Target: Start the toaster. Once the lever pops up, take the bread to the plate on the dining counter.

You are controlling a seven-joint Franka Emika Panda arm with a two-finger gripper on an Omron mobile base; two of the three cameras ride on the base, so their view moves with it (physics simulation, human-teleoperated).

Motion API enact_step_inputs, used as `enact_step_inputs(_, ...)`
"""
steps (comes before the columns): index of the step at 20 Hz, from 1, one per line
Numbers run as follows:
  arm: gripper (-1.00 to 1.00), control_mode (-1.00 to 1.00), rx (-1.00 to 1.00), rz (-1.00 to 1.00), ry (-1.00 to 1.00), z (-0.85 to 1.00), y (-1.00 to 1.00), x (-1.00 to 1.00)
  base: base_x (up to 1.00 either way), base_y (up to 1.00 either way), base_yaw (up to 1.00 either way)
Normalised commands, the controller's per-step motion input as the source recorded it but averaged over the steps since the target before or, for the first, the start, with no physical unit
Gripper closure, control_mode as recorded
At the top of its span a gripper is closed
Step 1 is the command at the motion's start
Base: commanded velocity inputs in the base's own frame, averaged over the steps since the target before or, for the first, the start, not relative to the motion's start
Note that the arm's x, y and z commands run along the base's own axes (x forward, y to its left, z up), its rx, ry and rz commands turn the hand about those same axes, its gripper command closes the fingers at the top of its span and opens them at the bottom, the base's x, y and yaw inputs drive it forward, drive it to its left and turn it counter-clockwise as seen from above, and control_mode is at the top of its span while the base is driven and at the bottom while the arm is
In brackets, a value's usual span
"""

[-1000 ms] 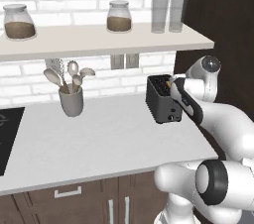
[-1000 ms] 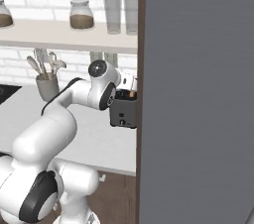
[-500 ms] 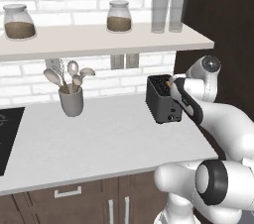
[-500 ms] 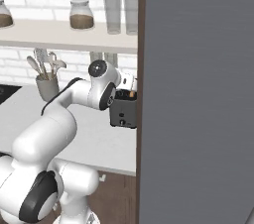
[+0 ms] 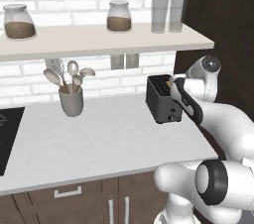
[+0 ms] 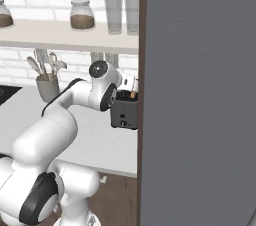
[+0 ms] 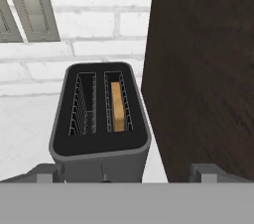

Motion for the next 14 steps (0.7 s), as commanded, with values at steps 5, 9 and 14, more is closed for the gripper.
enact_step_inputs(5,-1.0,-1.0,0.0,0.0,0.0,0.0,0.0,0.0,0.0,0.0,0.0)
enact_step_inputs(9,-1.0,-1.0,0.0,0.0,0.0,0.0,0.0,0.0,0.0,0.0,0.0)
enact_step_inputs(14,-1.0,-1.0,0.0,0.0,0.0,0.0,0.0,0.0,0.0,0.0,0.0)
